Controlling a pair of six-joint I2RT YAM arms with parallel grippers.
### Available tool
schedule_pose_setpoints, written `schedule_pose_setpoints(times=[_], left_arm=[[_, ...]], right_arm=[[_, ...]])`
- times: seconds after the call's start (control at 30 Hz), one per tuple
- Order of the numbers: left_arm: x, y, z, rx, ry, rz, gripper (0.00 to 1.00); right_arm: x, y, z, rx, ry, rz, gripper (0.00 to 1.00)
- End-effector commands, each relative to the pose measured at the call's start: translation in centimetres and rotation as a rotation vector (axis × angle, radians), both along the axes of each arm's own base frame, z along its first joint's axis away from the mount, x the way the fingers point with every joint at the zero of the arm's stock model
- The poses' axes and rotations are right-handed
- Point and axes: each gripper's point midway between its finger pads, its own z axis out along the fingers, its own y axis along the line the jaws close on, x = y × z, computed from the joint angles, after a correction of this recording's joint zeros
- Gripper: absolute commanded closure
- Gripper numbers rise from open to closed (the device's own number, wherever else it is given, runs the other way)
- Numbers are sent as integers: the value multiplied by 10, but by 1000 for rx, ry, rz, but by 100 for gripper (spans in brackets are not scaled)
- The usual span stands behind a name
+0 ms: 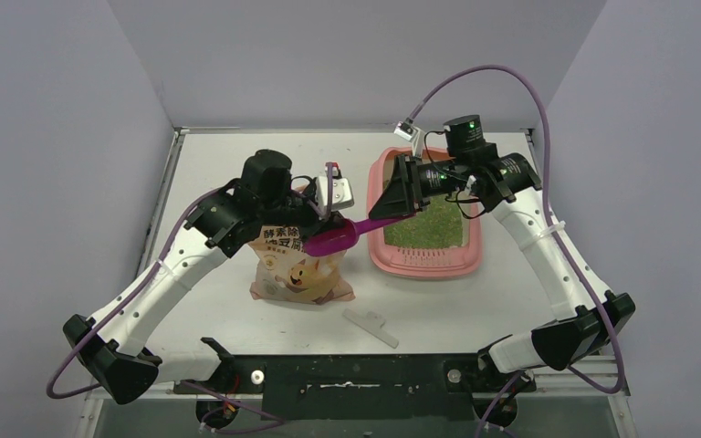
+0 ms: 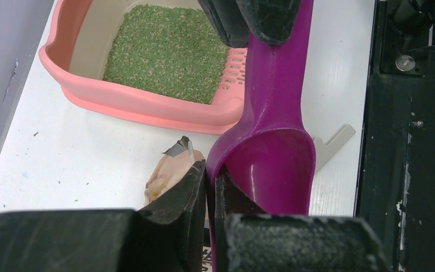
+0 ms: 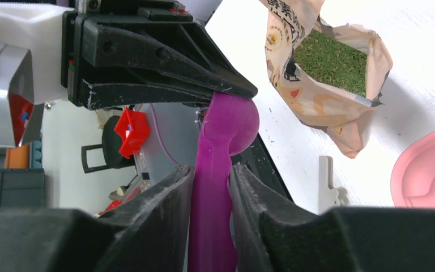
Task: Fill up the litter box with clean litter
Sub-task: Pick up the spatula from the center of the board.
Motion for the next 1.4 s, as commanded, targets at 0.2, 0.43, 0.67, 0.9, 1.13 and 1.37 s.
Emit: schedule_pose_setpoints(times=[0.2,0.43,0.67,0.9,1.13,1.37], left_arm=[[7,-2,31,-58,-86,35,100],[11,0,34,-69,-101,68,100],[13,3,39,-91,-129,95,100],[12,1,36,-87,-123,79,100],[11,-2,35,-81,-125,65,100],[12,-3,34,-76,-127,64,100]], right_arm=[[-7,2,20,53,-81,10,50],[-7,2,18,47,-72,4,53],[1,-2,13,26,-62,-36,41],[2,-1,20,65,-48,-32,56],[4,0,19,69,-37,-36,56],[5,2,19,71,-33,-36,67]])
